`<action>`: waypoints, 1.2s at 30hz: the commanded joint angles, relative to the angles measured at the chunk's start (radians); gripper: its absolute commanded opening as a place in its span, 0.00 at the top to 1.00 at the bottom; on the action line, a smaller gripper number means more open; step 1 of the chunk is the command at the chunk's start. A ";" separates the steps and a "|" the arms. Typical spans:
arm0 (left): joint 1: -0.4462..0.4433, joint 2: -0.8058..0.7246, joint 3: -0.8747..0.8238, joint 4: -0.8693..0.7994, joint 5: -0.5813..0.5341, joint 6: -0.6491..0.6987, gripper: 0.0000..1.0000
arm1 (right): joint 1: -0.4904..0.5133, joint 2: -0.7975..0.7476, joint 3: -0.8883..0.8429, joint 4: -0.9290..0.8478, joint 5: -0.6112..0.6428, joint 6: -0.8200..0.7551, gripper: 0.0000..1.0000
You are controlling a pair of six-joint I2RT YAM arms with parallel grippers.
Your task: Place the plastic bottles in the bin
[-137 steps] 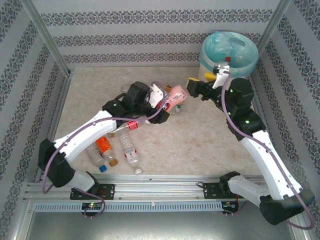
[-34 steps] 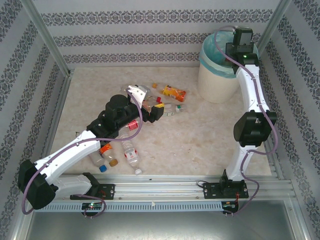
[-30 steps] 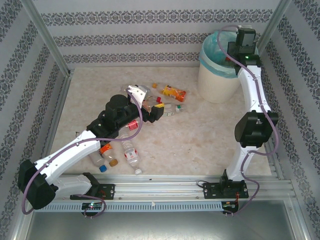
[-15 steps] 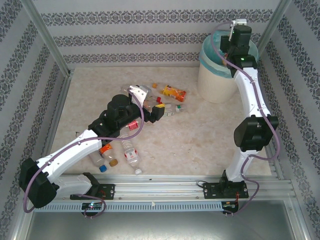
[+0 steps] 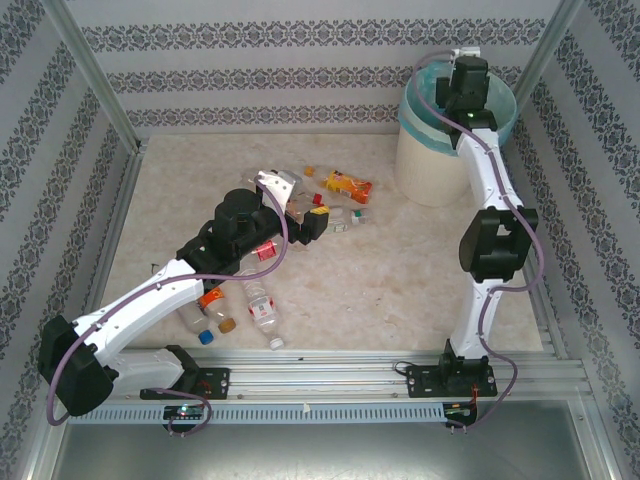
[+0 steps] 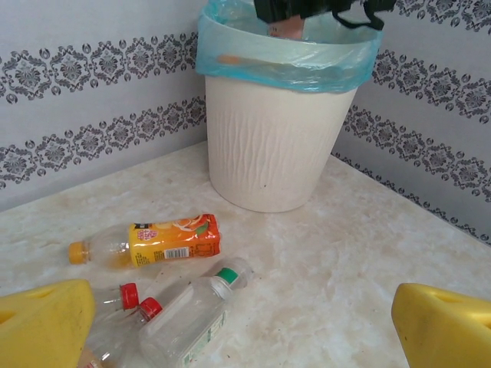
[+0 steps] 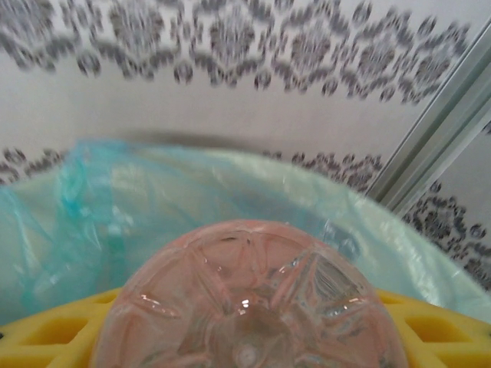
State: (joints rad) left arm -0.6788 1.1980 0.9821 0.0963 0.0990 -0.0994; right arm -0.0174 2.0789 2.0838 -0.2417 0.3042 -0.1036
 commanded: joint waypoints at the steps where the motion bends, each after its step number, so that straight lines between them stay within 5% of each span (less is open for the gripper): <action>1: 0.004 -0.003 0.000 0.006 -0.017 -0.010 0.00 | -0.028 -0.013 -0.031 0.012 -0.030 0.039 0.40; 9: 0.004 0.012 0.004 0.016 -0.008 -0.014 0.00 | -0.066 -0.010 -0.090 -0.011 -0.088 0.066 0.36; 13: 0.004 0.017 0.009 0.011 -0.007 -0.016 0.00 | -0.064 -0.048 -0.079 -0.026 -0.124 0.094 0.24; 22: 0.004 0.030 0.012 0.025 0.000 -0.035 0.00 | -0.033 -0.107 0.105 -0.103 -0.090 0.086 0.14; 24: 0.004 0.031 0.011 0.028 0.001 -0.039 0.00 | -0.029 -0.112 0.115 -0.100 -0.086 0.069 0.16; 29: 0.004 0.029 0.008 0.023 -0.001 -0.039 0.00 | -0.032 -0.080 0.143 -0.143 -0.107 0.058 0.39; 36: 0.004 0.025 0.005 0.016 -0.007 -0.039 0.00 | -0.048 0.017 0.180 -0.245 -0.126 0.072 0.52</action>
State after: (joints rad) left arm -0.6788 1.2293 0.9821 0.0975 0.0963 -0.1204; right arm -0.0513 2.0350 2.2345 -0.3992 0.1917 -0.0330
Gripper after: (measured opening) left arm 0.999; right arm 0.490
